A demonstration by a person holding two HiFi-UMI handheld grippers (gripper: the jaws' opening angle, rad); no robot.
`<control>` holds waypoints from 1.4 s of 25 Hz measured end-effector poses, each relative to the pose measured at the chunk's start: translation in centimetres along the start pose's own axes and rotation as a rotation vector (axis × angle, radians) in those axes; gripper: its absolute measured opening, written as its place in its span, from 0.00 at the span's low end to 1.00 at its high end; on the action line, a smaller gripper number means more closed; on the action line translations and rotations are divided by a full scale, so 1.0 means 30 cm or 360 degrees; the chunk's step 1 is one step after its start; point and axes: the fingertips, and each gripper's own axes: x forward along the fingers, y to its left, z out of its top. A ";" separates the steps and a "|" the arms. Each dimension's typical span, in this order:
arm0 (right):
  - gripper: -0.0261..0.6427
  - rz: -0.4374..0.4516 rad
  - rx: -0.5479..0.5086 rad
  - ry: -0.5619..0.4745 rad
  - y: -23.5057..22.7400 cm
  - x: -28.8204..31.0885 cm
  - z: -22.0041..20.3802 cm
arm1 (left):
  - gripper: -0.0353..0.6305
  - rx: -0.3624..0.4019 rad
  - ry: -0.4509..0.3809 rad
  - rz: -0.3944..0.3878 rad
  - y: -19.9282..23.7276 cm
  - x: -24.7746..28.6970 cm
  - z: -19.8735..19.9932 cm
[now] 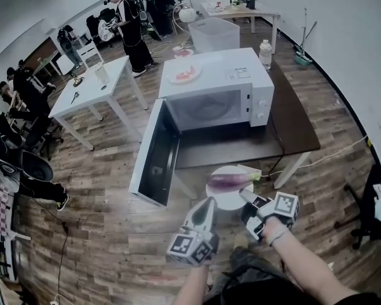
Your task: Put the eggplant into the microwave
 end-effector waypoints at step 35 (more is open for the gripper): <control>0.07 -0.0038 0.0025 0.0064 -0.001 0.350 0.388 | 0.05 -0.0028 0.0030 0.0087 0.210 0.424 0.027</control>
